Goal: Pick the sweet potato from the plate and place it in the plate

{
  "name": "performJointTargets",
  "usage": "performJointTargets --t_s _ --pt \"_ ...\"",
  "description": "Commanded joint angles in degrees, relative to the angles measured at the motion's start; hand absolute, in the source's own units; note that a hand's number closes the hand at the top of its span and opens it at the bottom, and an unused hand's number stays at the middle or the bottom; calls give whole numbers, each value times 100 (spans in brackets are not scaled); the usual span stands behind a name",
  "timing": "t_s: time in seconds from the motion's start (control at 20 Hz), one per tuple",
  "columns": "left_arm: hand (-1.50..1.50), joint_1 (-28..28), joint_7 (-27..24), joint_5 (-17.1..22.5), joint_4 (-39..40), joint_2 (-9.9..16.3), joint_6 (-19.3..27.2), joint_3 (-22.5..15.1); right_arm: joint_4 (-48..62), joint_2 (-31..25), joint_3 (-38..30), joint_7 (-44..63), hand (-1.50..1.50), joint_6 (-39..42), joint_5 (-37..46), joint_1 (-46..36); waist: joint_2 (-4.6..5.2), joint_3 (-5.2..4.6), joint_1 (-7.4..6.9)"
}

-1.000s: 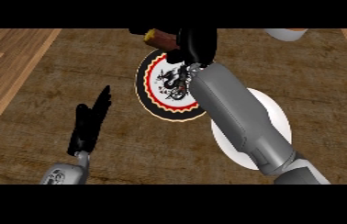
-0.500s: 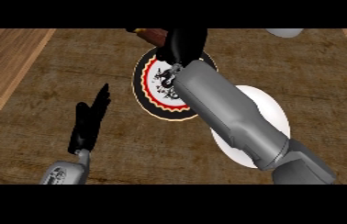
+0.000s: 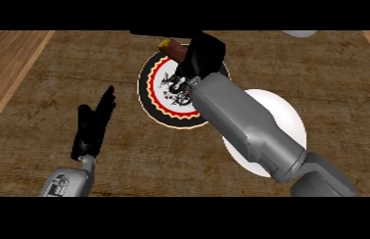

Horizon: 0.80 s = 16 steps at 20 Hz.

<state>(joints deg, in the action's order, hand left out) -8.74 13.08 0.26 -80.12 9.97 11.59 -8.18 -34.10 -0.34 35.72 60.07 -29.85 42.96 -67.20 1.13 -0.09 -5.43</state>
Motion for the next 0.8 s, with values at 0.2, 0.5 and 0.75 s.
performJointTargets --t_s 0.2,0.5,0.75 --pt "0 56 75 71 -73 101 -85 135 302 33 -339 -530 150 609 -1599 303 18 9 11" --pt "0 293 -359 6 66 118 -140 173 545 34 -126 -1597 -150 424 -2188 688 -3 10 115" --pt "0 361 -139 -6 -78 14 -27 143 -212 34 -145 -2499 -150 -556 -2448 795 -34 16 177"
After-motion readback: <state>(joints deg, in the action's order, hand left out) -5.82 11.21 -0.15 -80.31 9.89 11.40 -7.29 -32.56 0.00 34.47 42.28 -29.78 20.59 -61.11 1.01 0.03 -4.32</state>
